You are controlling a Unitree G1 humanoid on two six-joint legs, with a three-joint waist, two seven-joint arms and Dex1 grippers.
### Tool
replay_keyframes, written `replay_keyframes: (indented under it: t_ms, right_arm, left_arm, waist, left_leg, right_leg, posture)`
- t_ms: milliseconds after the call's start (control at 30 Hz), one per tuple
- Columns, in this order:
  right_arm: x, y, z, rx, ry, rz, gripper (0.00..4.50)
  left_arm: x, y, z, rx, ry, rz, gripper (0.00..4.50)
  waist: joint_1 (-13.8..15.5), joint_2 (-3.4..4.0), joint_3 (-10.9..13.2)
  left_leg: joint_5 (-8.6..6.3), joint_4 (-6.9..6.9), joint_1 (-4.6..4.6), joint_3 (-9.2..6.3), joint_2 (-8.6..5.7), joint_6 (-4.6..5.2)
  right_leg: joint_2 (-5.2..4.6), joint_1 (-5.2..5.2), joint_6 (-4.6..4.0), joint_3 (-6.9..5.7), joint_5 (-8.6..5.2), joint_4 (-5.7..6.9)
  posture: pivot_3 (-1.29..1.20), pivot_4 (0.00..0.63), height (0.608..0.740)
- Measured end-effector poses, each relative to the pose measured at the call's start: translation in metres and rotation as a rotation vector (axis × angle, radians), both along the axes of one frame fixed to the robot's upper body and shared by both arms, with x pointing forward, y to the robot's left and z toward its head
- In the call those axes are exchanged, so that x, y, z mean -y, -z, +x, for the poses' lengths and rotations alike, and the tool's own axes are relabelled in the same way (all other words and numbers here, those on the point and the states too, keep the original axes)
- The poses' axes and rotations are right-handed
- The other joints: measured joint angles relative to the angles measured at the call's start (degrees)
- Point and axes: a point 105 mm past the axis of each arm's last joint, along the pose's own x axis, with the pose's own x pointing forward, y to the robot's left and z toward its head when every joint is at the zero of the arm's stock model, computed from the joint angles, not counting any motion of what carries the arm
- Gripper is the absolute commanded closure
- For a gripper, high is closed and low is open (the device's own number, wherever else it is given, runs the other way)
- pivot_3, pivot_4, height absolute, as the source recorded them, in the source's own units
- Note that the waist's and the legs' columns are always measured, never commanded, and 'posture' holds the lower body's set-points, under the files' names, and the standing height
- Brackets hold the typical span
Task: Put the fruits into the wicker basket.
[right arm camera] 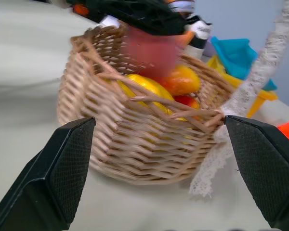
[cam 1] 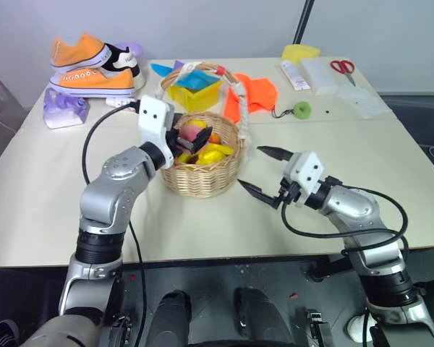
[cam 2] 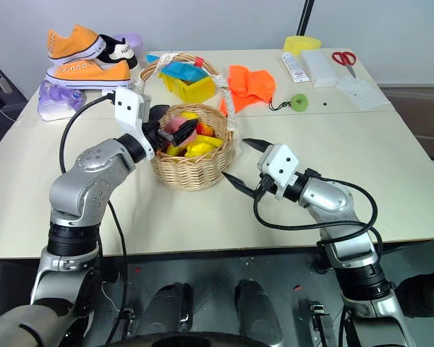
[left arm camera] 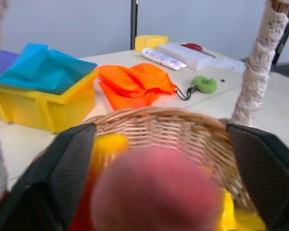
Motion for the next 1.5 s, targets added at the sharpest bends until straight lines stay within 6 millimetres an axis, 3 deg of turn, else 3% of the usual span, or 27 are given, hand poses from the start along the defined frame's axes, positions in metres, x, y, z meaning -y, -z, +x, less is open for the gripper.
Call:
replay_keyframes:
  t_ms: [167,267,333,500,600,900,967,1267,1500]
  right_arm:
    - [0.01,-0.026,0.026,-0.018,0.171,0.225,0.0]
    - [0.008,-0.048,0.038,-0.009,0.219,0.31,0.0]
    - [0.005,-0.053,0.044,-0.022,0.24,0.327,0.0]
    - [-0.018,-0.047,0.059,-0.088,0.215,0.323,0.0]
    - [-0.029,-0.043,0.067,-0.123,0.201,0.311,0.0]
    - [-0.043,-0.033,0.087,-0.162,0.227,0.291,0.0]
    - [-0.043,-0.031,0.09,-0.165,0.235,0.289,0.42]
    - [-0.043,-0.031,0.09,-0.162,0.222,0.291,4.41]
    - [-0.041,-0.032,0.088,-0.158,0.227,0.301,4.46]
  left_arm:
    - [-0.015,0.006,-0.028,0.037,0.068,0.052,0.04]
    - [-0.04,0.015,-0.054,0.025,0.101,0.066,0.04]
    - [-0.056,0.016,-0.067,0.041,0.099,0.083,0.04]
    - [-0.108,0.033,-0.097,0.035,0.021,0.101,0.04]
    - [-0.125,0.035,-0.106,0.049,-0.016,0.103,0.04]
    - [-0.14,0.049,-0.126,0.033,-0.045,0.075,0.04]
    - [-0.14,0.048,-0.127,0.042,-0.045,0.074,0.0]
    - [-0.128,0.04,-0.119,0.086,-0.008,0.056,0.0]
    - [-0.125,0.04,-0.117,0.094,0.007,0.053,0.0]
  waist:
    - [-0.7,0.02,0.0]
    - [-1.3,0.03,0.0]
    - [-1.4,0.02,0.0]
    - [-1.7,0.03,0.0]
    - [-1.4,0.03,0.0]
    - [-1.7,0.03,0.0]
    - [-1.7,0.03,0.0]
    - [-1.8,0.03,0.0]
    - [-1.7,0.04,0.0]
  left_leg:
    - [0.0,0.01,0.01,0.06,0.03,-0.01]
    - [0.01,0.01,0.02,0.05,0.05,-0.01]
    - [0.01,0.02,0.01,0.06,0.05,-0.01]
    - [0.01,-0.01,0.0,0.18,0.07,-0.01]
    - [0.01,0.0,-0.03,0.18,0.06,-0.01]
    - [0.0,-0.07,-0.02,0.32,0.08,-0.02]
    - [0.0,-0.07,-0.03,0.32,0.08,-0.02]
    - [0.0,-0.07,-0.03,0.36,0.08,-0.02]
    - [0.0,-0.07,-0.03,0.37,0.08,-0.02]
  right_leg:
    - [-0.04,-0.01,-0.03,0.05,0.0,0.04]
    - [-0.06,-0.01,-0.22,0.03,-0.11,0.06]
    - [-0.08,-0.01,-0.25,0.02,-0.12,0.05]
    - [-0.11,-0.09,-0.28,0.04,-0.14,0.01]
    - [-0.15,-0.08,-0.29,0.04,-0.15,-0.02]
    - [-0.2,-0.13,-0.29,0.06,-0.14,-0.07]
    - [-0.21,-0.13,-0.29,0.06,-0.14,-0.06]
    - [-0.21,-0.13,-0.28,0.09,-0.13,-0.07]
    - [-0.21,-0.13,-0.28,0.1,-0.13,-0.08]
  posture:
    - [0.0,0.15,0.74]
    - [0.0,0.15,0.74]
    - [0.0,0.15,0.74]
    - [0.0,0.15,0.74]
    - [0.0,0.15,0.74]
    - [0.0,0.15,0.74]
    - [0.0,0.15,0.74]
    - [0.0,0.15,0.74]
    - [0.0,0.15,0.74]
